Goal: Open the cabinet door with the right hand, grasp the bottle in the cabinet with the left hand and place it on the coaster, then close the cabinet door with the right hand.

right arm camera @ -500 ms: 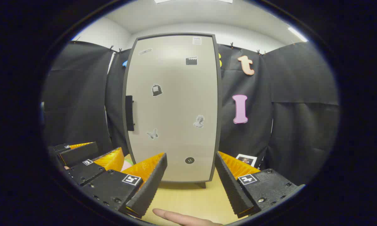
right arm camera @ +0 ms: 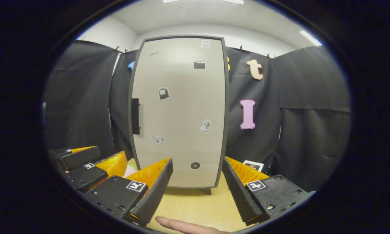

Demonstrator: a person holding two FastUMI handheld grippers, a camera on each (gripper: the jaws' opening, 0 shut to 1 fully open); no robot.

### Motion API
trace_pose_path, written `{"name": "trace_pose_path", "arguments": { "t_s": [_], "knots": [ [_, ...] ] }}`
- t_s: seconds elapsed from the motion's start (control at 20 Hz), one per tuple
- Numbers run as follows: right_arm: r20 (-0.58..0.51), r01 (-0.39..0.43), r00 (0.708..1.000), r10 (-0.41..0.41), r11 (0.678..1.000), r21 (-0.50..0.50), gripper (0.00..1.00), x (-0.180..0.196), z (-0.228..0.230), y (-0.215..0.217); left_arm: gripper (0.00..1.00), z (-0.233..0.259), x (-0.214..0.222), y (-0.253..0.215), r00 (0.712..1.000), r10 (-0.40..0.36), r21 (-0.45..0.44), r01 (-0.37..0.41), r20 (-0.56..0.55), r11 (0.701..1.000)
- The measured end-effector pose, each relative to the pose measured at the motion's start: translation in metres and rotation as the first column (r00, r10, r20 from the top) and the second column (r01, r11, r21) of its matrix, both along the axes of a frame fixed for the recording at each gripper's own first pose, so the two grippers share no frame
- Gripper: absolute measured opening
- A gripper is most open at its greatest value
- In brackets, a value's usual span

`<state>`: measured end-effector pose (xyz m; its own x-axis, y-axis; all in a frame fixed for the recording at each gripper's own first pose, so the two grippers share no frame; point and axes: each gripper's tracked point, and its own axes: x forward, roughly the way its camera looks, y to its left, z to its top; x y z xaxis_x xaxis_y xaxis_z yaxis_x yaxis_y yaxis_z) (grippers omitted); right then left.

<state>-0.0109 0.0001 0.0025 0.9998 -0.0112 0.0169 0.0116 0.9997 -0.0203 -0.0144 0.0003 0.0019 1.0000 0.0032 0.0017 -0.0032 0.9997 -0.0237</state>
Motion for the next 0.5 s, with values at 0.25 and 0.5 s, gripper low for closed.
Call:
{"name": "trace_pose_path", "arguments": {
  "t_s": [0.25, 0.5],
  "knots": [
    [-0.029, -0.006, 1.000, 0.007, 1.000, 0.014, 0.98, 0.000, -0.008, -0.002, 0.95, -0.001, -0.004, -0.002, 1.000, 0.004, 0.027, -0.004, 0.012, 1.000],
    [-0.050, -0.022, 0.998, 0.023, 1.000, 0.011, 0.97, 0.006, -0.012, 0.000, 0.95, -0.004, 0.000, -0.001, 1.000, 0.020, 0.021, -0.020, 0.000, 1.000]
  ]
}}
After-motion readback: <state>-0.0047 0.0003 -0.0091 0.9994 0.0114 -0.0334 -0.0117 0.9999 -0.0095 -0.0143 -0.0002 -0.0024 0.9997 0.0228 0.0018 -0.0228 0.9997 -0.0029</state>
